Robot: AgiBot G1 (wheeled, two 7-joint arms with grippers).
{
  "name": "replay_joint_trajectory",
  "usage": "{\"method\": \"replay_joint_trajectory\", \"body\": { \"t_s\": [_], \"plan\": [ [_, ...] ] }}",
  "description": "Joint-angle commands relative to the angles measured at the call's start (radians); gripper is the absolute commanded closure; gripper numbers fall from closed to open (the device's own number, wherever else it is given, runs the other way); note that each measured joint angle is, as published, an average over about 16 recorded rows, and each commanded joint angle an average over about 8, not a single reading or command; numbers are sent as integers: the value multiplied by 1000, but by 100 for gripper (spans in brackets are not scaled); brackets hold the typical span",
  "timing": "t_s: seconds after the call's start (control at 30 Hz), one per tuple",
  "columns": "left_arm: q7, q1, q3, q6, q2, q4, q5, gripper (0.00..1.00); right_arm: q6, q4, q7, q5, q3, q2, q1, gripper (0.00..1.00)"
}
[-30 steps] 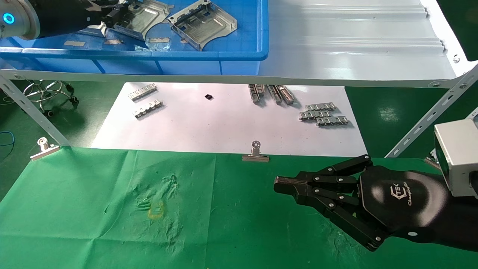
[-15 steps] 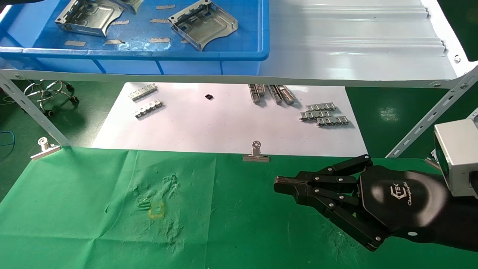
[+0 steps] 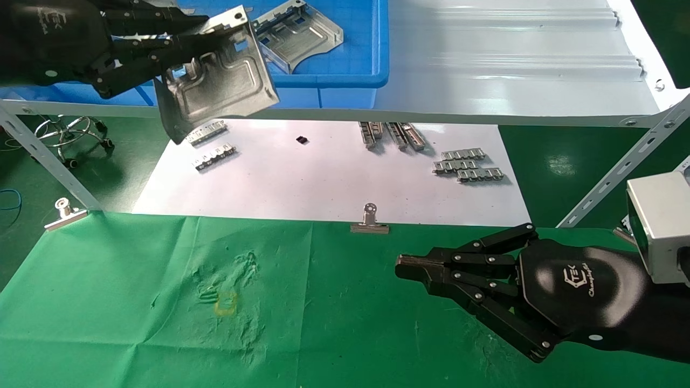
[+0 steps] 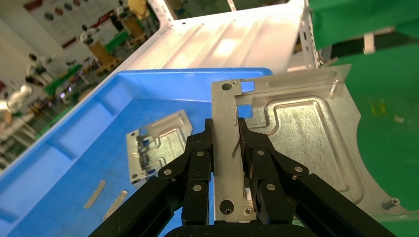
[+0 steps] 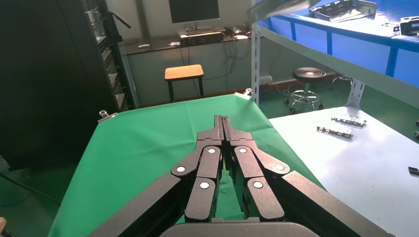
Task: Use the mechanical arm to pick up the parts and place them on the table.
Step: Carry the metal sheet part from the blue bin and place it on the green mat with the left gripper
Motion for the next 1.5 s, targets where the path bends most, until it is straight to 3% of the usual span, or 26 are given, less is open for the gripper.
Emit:
{"method": "replay_joint_trajectory", "body": {
  "t_s": [0.03, 0.33, 0.53, 0.83, 1.33, 1.4, 1.5],
  "plan": [
    [35, 25, 1, 24, -15, -33, -17, 100, 0, 0, 0, 0, 0, 0, 0, 100],
    [132, 251, 173, 19, -194, -414, -206, 100, 0, 0, 0, 0, 0, 0, 0, 100],
    [208, 336, 300, 8, -242, -499, -225, 100, 0, 0, 0, 0, 0, 0, 0, 100],
    [347, 398, 415, -46, -182, -355, -179, 100, 0, 0, 0, 0, 0, 0, 0, 100],
    [525, 438, 407, -165, -64, -113, -171, 100, 0, 0, 0, 0, 0, 0, 0, 100],
    [544, 440, 407, -162, -53, -94, -171, 94, 0, 0, 0, 0, 0, 0, 0, 100],
    [573, 442, 409, -157, -39, -71, -168, 58, 0, 0, 0, 0, 0, 0, 0, 100]
  ]
}}
